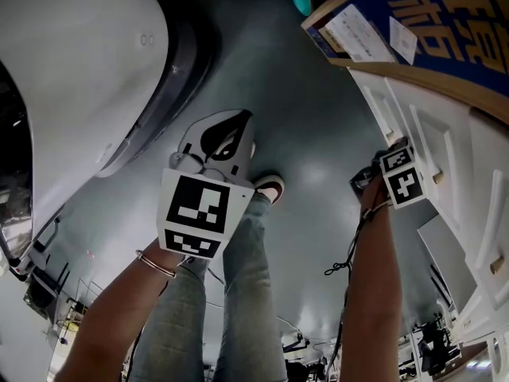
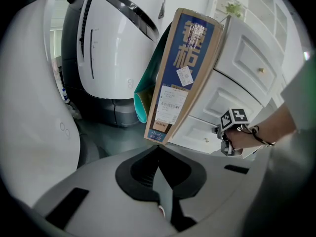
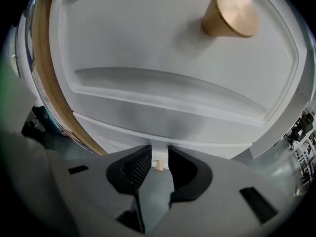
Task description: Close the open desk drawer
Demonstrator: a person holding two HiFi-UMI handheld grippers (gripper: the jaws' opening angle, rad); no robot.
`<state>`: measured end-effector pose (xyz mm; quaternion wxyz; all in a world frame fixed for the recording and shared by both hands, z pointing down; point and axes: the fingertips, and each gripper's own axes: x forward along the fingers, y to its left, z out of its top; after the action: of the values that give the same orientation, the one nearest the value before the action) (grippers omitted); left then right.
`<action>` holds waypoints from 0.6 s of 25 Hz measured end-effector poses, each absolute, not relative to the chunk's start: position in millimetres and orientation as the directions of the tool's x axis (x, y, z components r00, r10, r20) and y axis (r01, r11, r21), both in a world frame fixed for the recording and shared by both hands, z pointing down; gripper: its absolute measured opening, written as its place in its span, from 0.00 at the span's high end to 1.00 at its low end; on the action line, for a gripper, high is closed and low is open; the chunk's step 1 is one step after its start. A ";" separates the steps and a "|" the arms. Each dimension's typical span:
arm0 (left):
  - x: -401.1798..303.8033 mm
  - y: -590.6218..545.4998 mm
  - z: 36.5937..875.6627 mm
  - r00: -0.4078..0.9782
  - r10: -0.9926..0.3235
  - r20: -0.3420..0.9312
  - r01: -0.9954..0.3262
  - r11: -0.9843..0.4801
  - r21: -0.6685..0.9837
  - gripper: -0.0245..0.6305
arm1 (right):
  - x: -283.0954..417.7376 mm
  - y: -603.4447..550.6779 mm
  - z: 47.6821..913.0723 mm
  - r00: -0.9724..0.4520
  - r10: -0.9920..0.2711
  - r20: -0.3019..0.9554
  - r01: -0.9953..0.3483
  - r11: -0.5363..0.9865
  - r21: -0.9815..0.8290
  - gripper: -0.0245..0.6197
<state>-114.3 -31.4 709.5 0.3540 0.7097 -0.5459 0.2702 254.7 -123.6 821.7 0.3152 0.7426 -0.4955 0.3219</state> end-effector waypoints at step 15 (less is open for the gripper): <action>-116.2 -30.0 709.6 0.257 -0.587 0.768 -0.966 -0.153 0.207 0.94 | 248.7 -125.5 823.4 0.282 -0.515 0.809 -0.942 -0.307 0.132 0.71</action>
<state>-116.2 -30.0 709.6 0.3528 0.7100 -0.5469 0.2688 248.7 -125.5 823.4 0.3171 0.7350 -0.4958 0.3368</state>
